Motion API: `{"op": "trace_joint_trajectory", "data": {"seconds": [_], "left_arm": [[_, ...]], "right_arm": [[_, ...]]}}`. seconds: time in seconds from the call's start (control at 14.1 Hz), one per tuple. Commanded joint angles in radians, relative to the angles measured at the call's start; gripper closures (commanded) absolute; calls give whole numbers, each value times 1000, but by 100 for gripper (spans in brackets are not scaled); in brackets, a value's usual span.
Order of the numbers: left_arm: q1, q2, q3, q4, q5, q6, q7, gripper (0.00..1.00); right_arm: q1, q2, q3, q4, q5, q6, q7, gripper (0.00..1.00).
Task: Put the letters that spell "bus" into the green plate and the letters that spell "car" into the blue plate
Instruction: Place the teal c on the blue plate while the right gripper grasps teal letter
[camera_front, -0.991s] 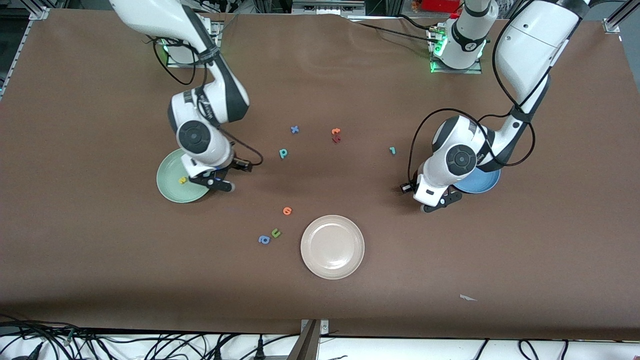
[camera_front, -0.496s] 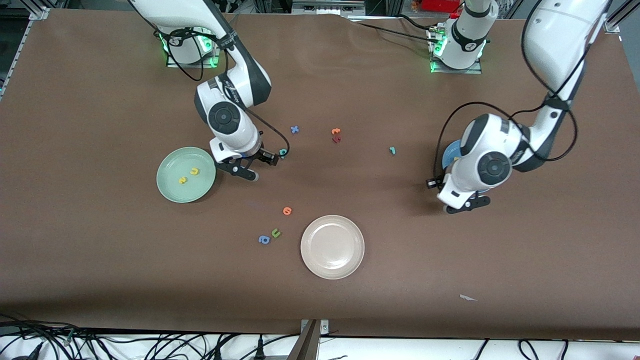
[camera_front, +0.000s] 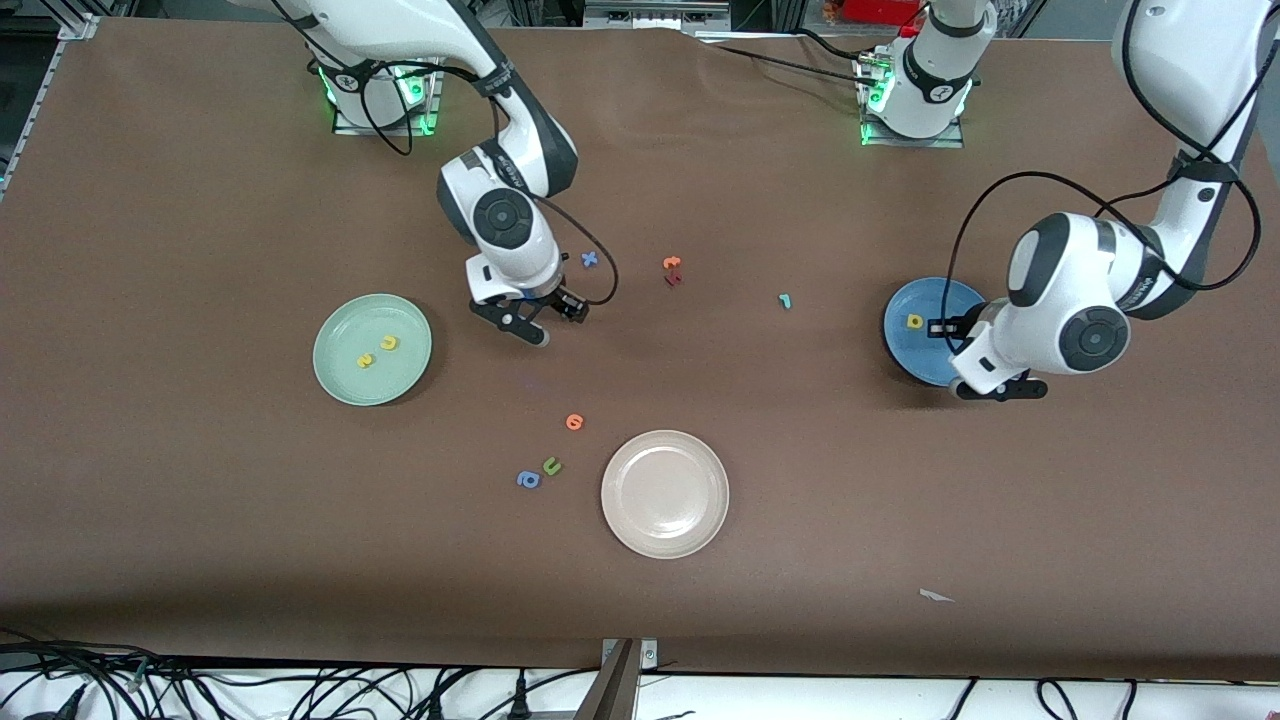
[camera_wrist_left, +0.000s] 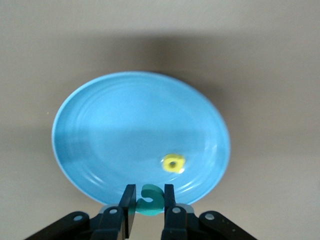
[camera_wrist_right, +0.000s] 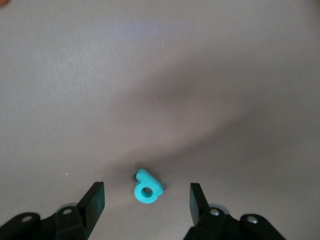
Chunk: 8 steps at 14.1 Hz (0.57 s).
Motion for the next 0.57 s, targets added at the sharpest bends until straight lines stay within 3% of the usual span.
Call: {"op": "trace_joint_trajectory", "data": {"seconds": [0.0, 0.28, 0.5], "left_arm": [[30, -36, -10, -91, -12, 64, 58, 100], [53, -33, -8, -184, 5, 204, 70, 100], [71, -31, -8, -197, 32, 205, 70, 87]], "right_arm": [[9, 1, -3, -17, 5, 24, 20, 23], [18, 9, -3, -20, 4, 26, 20, 27], [22, 15, -3, -20, 0, 36, 20, 29]]}}
